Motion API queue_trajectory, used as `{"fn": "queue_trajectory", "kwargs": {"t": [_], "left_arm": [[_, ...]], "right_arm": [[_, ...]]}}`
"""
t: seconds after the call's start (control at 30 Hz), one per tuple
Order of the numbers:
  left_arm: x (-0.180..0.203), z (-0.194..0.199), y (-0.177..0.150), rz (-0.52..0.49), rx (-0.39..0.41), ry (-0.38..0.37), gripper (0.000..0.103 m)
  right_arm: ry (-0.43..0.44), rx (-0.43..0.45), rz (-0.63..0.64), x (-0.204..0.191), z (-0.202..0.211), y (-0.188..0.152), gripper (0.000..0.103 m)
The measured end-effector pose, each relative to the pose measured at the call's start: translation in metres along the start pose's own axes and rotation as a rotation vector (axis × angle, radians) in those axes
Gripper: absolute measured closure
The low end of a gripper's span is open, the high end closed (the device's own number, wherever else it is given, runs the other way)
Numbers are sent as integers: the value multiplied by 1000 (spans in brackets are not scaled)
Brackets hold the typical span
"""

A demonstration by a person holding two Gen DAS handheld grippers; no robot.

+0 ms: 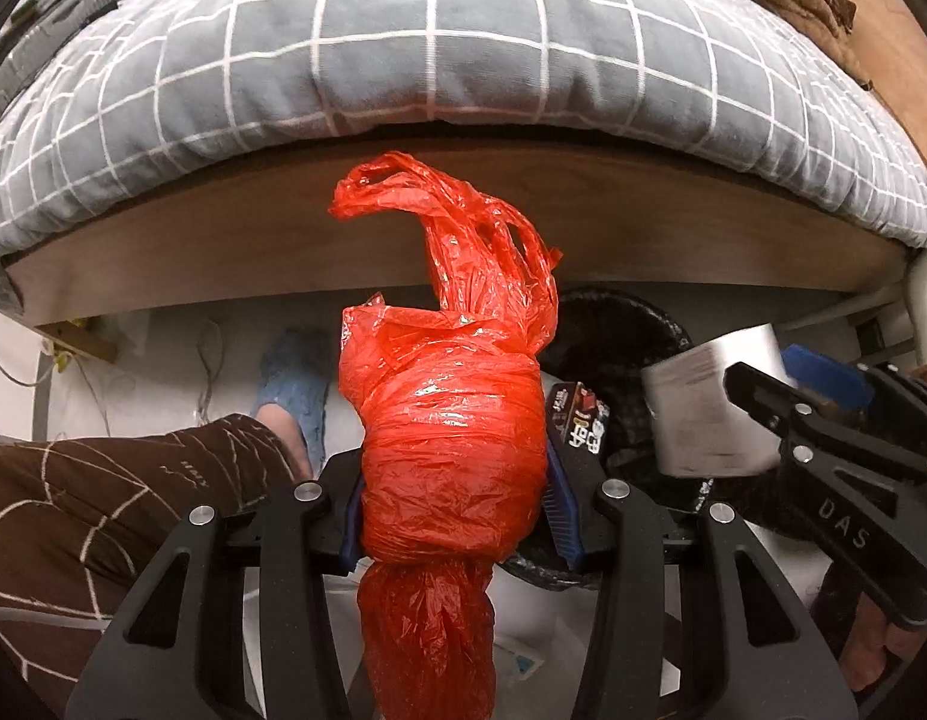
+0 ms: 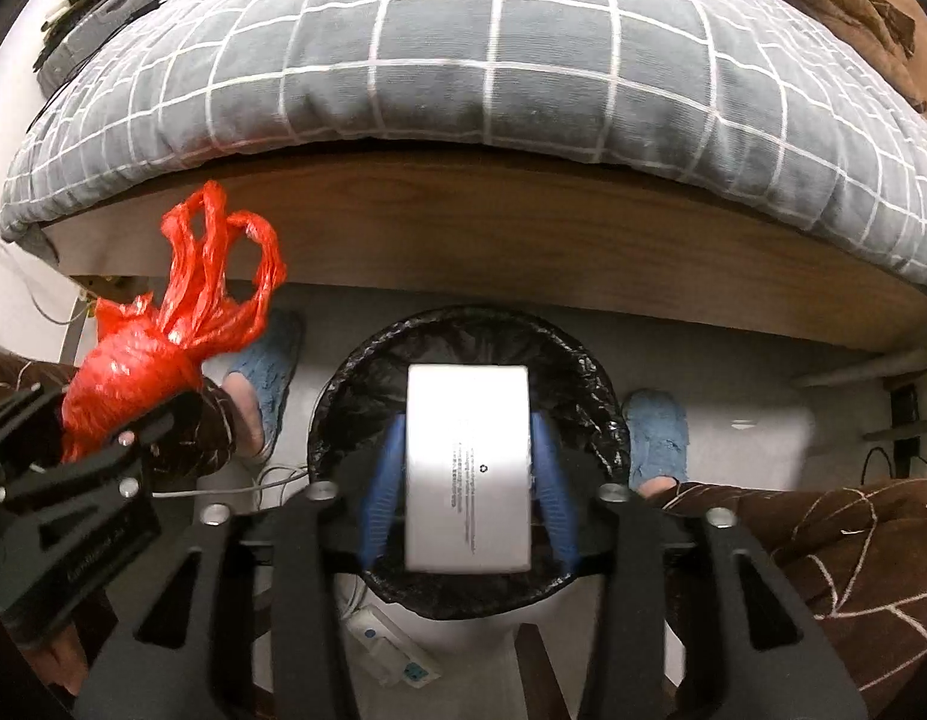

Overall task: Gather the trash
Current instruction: 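Carry the red bag and white box down over the trash bin, then open the right gripper to drop the white box while the left drops the red bag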

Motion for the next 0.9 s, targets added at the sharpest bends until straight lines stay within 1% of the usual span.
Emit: {"fn": "queue_trajectory", "kwargs": {"t": [0.03,0.1,0.13,0.17,0.33,0.4,0.6,0.8,0.87,0.9], "left_arm": [[1,0,0,-3,0,-1,57],[6,-1,-3,-19,-1,-4,57],[11,-2,-3,-28,-3,-10,57],[16,-2,-4,-35,-3,-14,57],[42,-4,-8,-76,-22,-42,57],[54,-6,-10,-101,-26,-50,57],[76,-13,-19,-149,-53,-64,57],[89,-25,-23,-164,-79,-68,56],[89,-26,-23,-166,-74,-65,52],[90,-26,-24,-165,-75,-65,42]], "right_arm": [[-6,7,-6,3,2,2,40],[-8,17,-17,10,7,3,36],[-11,17,-23,14,9,3,31],[-19,20,-29,18,12,2,29],[-93,46,-75,54,29,-6,14],[-118,50,-86,66,34,-11,11],[-161,64,-116,92,47,-24,11],[-166,63,-145,105,50,-29,11],[-167,62,-144,106,51,-30,11],[-168,59,-145,107,51,-31,11]]}}
Point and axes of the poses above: each gripper's, at about its wrist camera, not at the fingertips, and z roughly against the way its jaws point, x to its right, y to its top, the point moved 9 cm from there along -z, roughly the way its jaws point, and after that the axes turned 14 degrees about z, right-handed, at the moved point
